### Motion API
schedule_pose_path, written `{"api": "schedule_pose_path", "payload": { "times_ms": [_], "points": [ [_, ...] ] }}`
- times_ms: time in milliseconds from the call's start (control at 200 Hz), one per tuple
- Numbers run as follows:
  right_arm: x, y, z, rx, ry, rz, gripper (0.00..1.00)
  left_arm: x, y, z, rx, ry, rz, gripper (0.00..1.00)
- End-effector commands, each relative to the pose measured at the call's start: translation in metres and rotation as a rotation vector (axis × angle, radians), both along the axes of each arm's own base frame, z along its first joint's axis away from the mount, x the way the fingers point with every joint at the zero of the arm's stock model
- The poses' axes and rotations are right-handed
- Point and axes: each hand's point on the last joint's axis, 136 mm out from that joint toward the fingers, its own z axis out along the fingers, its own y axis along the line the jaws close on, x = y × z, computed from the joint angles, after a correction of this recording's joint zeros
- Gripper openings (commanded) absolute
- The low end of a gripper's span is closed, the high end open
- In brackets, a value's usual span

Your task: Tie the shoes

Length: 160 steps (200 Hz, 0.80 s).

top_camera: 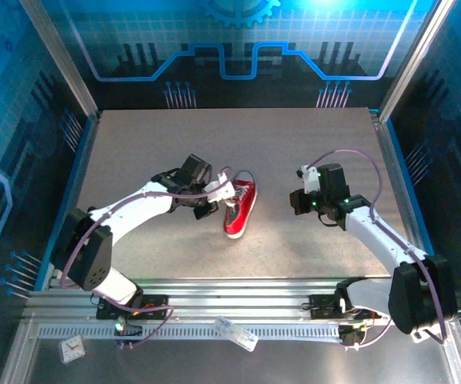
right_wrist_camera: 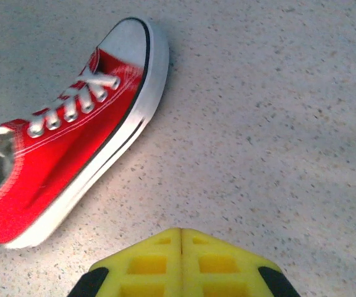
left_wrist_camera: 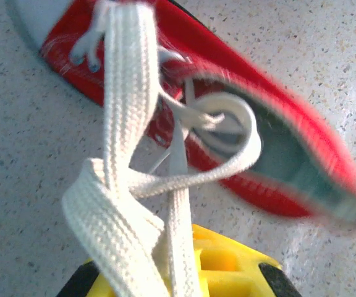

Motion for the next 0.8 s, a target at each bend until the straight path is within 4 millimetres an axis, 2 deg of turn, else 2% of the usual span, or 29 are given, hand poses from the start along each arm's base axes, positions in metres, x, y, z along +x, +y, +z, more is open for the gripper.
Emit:
{"api": "schedule_pose_path", "payload": {
  "times_ms": [0,75,140,230,325,390,445,515,685,795],
  "points": [
    [0.000,-0.014,0.004,-0.015,0.048,-0.070,0.00,-0.010,0.016,0.006,0.010,0.015,0.065,0.00],
    [0.004,-0.014,0.009,-0.007,0.047,-0.073,0.00,-0.016,0.013,0.010,-0.038,0.011,0.061,0.00],
    [0.008,-0.003,0.018,0.035,0.032,-0.026,0.00,-0.019,0.007,0.008,-0.081,0.007,0.036,0.00],
    [0.008,0.023,0.029,0.087,-0.015,0.063,0.00,-0.015,0.003,0.000,-0.093,0.024,0.031,0.00],
    [0.000,0.057,0.027,0.089,-0.043,0.166,0.05,-0.009,0.003,-0.007,-0.113,0.093,0.044,0.00],
    [-0.005,0.078,0.015,0.082,-0.037,0.206,0.11,-0.002,0.008,-0.011,-0.119,0.136,0.079,0.00],
    [-0.006,0.089,0.000,0.079,0.003,0.191,0.15,0.004,0.014,-0.012,-0.136,0.167,0.111,0.00],
    [-0.006,0.103,-0.019,0.117,0.070,0.175,0.14,0.008,0.021,-0.009,-0.165,0.192,0.126,0.00],
    [-0.013,0.146,-0.044,0.123,0.134,0.258,0.13,0.009,0.018,-0.006,-0.175,0.255,0.096,0.00],
    [-0.007,0.155,-0.062,0.099,0.168,0.258,0.12,0.011,0.020,-0.009,-0.153,0.270,0.093,0.00]
  ]
}}
